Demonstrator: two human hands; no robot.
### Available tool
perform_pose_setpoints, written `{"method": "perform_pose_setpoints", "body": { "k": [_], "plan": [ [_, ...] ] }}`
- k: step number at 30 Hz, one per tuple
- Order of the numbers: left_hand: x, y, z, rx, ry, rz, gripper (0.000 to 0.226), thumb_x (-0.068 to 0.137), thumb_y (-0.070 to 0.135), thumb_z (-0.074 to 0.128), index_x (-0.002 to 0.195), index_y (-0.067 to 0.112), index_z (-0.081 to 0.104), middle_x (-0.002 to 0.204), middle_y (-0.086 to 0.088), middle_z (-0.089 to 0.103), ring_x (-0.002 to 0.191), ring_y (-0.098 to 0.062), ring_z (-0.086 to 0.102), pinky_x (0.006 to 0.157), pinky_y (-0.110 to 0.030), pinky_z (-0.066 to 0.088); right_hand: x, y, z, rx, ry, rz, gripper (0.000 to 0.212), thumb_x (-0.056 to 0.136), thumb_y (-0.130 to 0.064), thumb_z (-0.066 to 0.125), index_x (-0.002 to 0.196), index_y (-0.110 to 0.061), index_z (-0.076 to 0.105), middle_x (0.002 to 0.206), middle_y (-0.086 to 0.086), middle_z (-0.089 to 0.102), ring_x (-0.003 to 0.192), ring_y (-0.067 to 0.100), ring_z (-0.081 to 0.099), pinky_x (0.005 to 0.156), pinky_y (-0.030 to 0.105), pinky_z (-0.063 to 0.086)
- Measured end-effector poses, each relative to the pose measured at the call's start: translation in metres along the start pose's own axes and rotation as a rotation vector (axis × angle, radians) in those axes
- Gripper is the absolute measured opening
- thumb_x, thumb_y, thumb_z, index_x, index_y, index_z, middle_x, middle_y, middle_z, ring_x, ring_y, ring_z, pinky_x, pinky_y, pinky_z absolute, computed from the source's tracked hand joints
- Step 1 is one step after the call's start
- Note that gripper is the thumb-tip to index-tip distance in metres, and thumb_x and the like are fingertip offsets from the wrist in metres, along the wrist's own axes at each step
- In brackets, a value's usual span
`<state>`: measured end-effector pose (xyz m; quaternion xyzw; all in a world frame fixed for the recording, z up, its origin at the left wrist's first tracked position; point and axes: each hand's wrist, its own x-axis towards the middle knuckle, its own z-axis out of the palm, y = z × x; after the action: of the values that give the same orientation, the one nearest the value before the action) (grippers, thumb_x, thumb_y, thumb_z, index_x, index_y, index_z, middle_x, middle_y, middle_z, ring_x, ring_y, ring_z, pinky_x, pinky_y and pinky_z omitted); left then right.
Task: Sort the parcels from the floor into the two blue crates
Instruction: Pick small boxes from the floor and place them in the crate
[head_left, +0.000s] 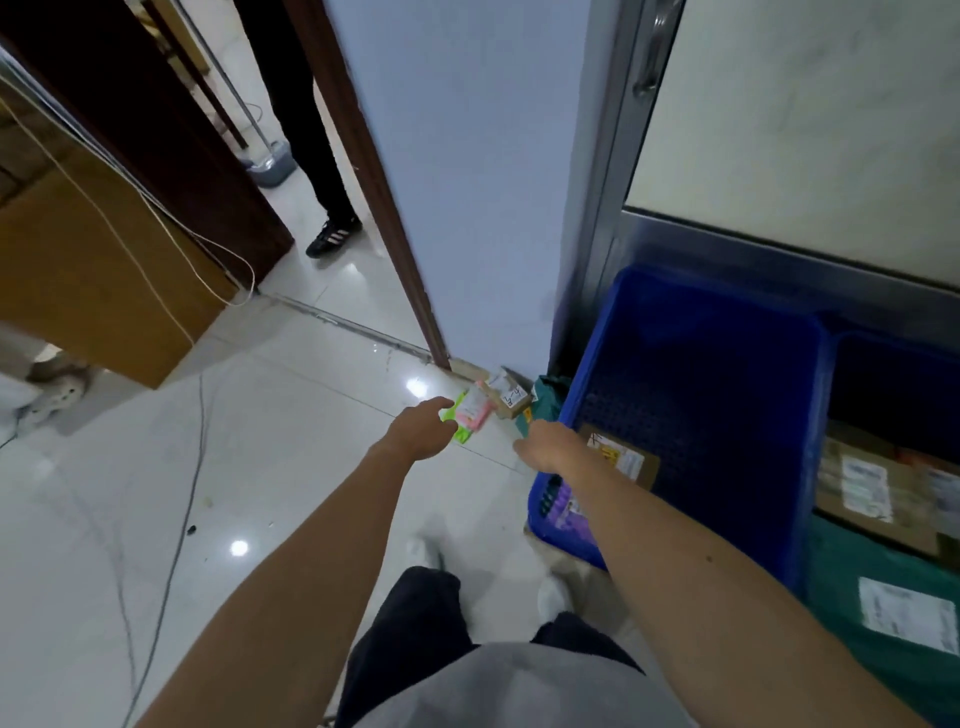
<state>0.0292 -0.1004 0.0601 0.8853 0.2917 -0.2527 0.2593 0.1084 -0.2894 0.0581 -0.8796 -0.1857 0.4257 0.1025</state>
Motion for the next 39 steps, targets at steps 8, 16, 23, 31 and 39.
{"method": "perform_pose_setpoints", "body": {
  "k": [8, 16, 23, 31, 39],
  "plan": [
    [0.13, -0.016, -0.003, 0.1, -0.287, 0.109, 0.048, 0.097, 0.031, 0.049, 0.145, 0.029, 0.046, 0.146, -0.007, 0.052, 0.13, -0.031, 0.049, 0.109, -0.036, 0.038, 0.094, -0.021, 0.036, 0.251, -0.041, 0.207, 0.046, 0.1, -0.033, 0.042, 0.132, -0.003, 0.053, 0.133, 0.018, 0.057, 0.118, 0.035, 0.056, 0.088, 0.036, 0.045],
    [0.296, -0.039, 0.031, 0.154, -0.411, 0.191, 0.045, 0.094, 0.038, 0.054, 0.139, 0.035, 0.052, 0.135, -0.01, 0.06, 0.112, -0.033, 0.062, 0.098, -0.038, 0.05, 0.221, -0.033, 0.094, 0.405, -0.047, 0.343, 0.037, 0.098, -0.031, 0.041, 0.117, -0.004, 0.058, 0.118, 0.015, 0.062, 0.099, 0.03, 0.059, 0.073, 0.031, 0.04],
    [0.445, -0.065, 0.115, 0.223, -0.395, 0.191, 0.051, 0.096, 0.034, 0.053, 0.146, 0.027, 0.044, 0.145, -0.011, 0.052, 0.125, -0.032, 0.056, 0.105, -0.036, 0.045, 0.372, 0.002, 0.149, 0.428, -0.032, 0.404, 0.041, 0.099, -0.033, 0.04, 0.126, -0.004, 0.053, 0.125, 0.016, 0.058, 0.109, 0.032, 0.058, 0.078, 0.035, 0.044],
    [0.575, -0.097, 0.205, 0.465, -0.358, 0.244, 0.07, 0.09, 0.038, 0.053, 0.15, 0.008, 0.032, 0.146, -0.015, 0.047, 0.131, -0.033, 0.049, 0.104, -0.039, 0.042, 0.508, 0.055, 0.205, 0.506, 0.045, 0.467, 0.052, 0.098, -0.033, 0.045, 0.142, -0.006, 0.039, 0.138, 0.017, 0.051, 0.121, 0.035, 0.055, 0.091, 0.039, 0.046],
    [0.633, -0.102, 0.246, 0.175, -0.362, 0.299, 0.042, 0.086, 0.015, 0.057, 0.128, 0.019, 0.054, 0.12, -0.005, 0.066, 0.106, -0.026, 0.063, 0.089, -0.035, 0.052, 0.59, 0.076, 0.214, 1.27, 0.248, 0.605, 0.047, 0.098, -0.03, 0.055, 0.141, -0.013, 0.046, 0.121, 0.008, 0.054, 0.098, 0.022, 0.057, 0.067, 0.023, 0.042]
  ]
}}
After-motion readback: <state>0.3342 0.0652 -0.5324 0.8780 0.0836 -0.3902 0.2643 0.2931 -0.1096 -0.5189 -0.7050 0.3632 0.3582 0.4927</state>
